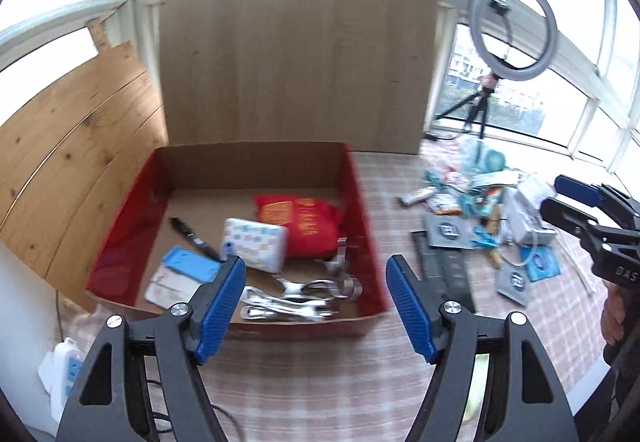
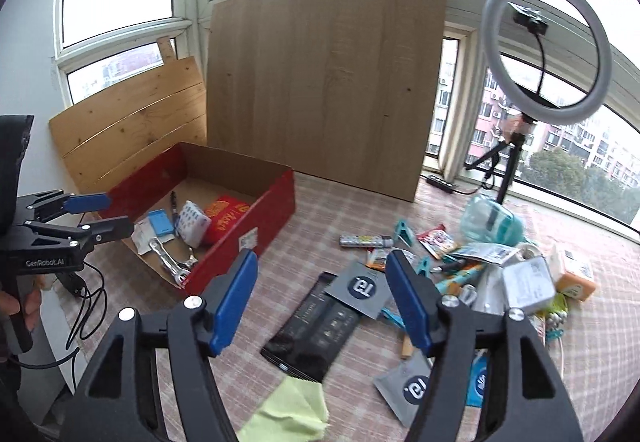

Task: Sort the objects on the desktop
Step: 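Move both tools back toward the pile, then grasp the green cloth with the left tool while the right tool grasps the white cable massager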

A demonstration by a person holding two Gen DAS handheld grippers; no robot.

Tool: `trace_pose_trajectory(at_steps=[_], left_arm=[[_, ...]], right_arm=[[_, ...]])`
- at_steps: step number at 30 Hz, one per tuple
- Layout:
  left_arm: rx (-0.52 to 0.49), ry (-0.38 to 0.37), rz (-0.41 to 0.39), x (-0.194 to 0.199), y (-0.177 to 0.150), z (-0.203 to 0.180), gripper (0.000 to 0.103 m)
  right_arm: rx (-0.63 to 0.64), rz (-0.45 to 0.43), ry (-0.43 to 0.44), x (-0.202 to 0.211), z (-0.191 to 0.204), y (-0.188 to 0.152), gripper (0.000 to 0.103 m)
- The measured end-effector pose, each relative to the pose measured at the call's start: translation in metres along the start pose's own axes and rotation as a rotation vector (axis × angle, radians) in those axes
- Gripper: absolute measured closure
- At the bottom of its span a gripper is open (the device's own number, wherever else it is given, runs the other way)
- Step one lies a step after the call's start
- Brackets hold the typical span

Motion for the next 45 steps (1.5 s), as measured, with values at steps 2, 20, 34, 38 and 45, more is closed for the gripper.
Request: trace_pose_trajectory(at_steps=[2,20,34,38,45], left_arm=[[-0.036,-0.031,-0.001,-0.001,0.0,-0.03,0.027],[-0.202,-0.209,0.163,-0.041,-0.064,-0.172,0.027],[-0.246,-0.206,0.274,-0.066,-0.112,-0.193,0.027],[-0.24,-0.217,0.292,-0.074,-0.113,-0.199,0.027],[-0.246,-0.215,0.316,-0.081,-0.116,-0.204,0.027]], right_arm=[[-0.032,-0.004,-0.025,0.01,-0.02,-0.007,0.033],[-0.219,0.034,-0.284,0.07,-0.194,-0.112,0.033],[-0.36,0.123,-0.408,0.107,-0.317,-0.192,0.034],[-0.309,0.196,-0.376,0.074,-0.322,-0.193,0.035],[-0.22,0.251,-0.303,0.021,-0.313,-0.17,0.07]])
Point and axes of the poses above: each gripper's, at about its wrist camera, not at the fingertips, and x roughly against the way its jaws point, z to its left, y to its top, the point moved 8 cm from there along -x, roughly the way its jaws point, and after that the axes turned 5 degrees about -x, right-handed, at the moved point
